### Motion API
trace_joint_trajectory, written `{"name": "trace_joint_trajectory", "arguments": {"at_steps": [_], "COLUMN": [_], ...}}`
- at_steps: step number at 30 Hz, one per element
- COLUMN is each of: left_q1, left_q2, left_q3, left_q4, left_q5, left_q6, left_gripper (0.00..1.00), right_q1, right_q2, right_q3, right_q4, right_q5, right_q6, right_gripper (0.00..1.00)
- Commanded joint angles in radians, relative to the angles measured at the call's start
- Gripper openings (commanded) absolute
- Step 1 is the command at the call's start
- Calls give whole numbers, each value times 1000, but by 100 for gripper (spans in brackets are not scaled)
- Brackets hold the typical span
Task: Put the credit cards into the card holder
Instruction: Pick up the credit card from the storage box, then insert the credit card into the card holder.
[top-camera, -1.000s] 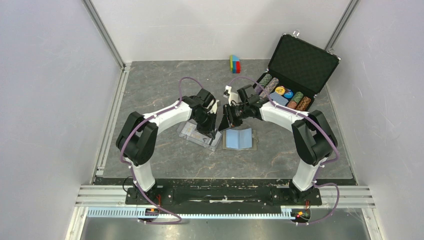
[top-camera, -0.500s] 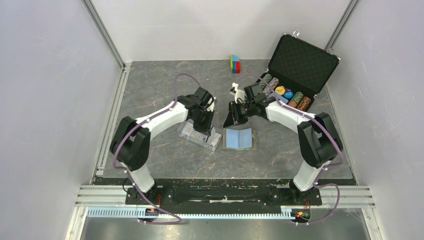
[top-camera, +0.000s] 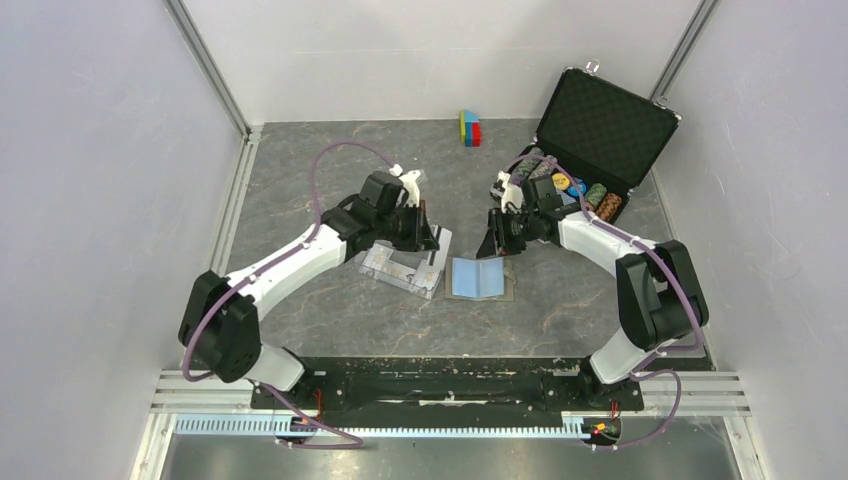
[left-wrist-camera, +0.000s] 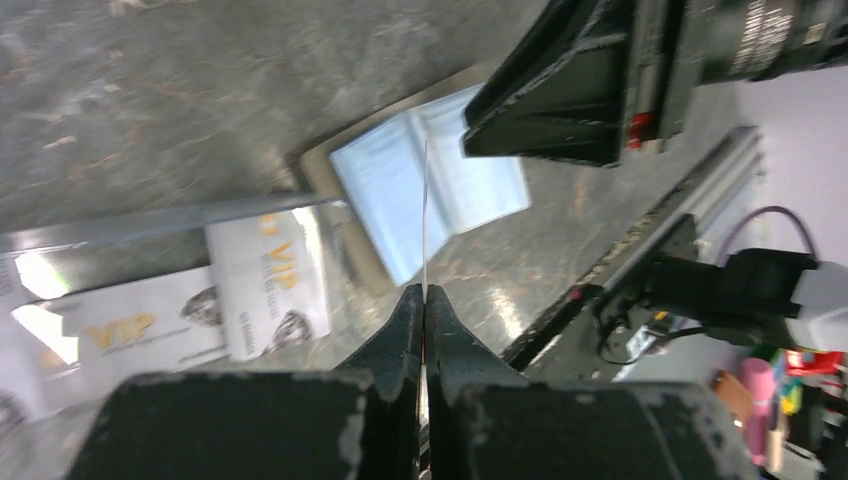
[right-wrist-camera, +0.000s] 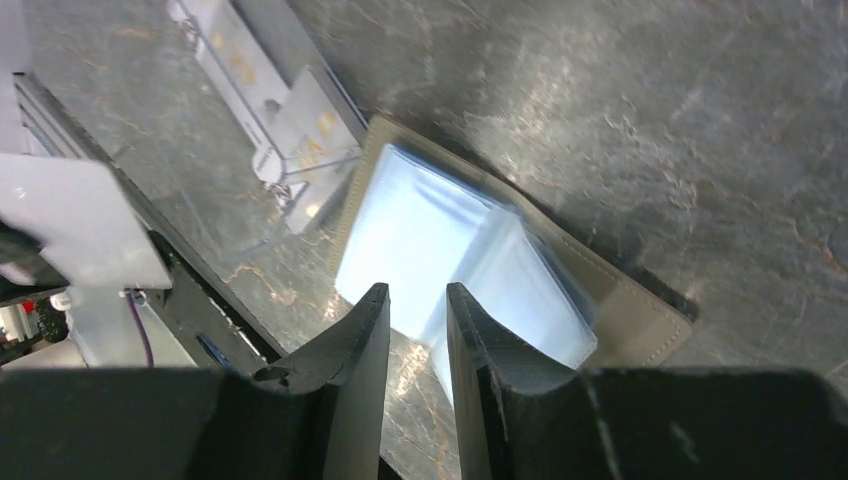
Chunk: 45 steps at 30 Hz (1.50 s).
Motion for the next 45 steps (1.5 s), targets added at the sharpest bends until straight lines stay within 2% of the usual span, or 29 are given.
{"name": "trace_joint_trajectory", "arguments": {"at_steps": [1,5,9,19,31,45], "left_q1": [-24,-58,-75,-89,-120,-128], "left_q2": [50,153,270,442,521,510], "left_q3": [-35,12,81,191,242,192], "left_q4": [281,286,210,142,103,212], "left_q5": [136,138,161,166,170,188], "left_q6": [-181,-220,-212,-196,-200,-280], "left_gripper": [2,2,2,2,2,2], "right_q1": [-4,-7,-9,-8,-8,-11], "right_q2": [-32,-31,-20,-6,12,-1], "right_q3": [-27,-42,-38,-77,-120,-135], "right_q4": [-53,-80,-116,-142,-114,-96], "right_q5": [66,125,181,246,256,227], "right_q6": [-66,-95,-137,-178,-166,-155], "right_gripper": [29,28,27,26,25,22]}}
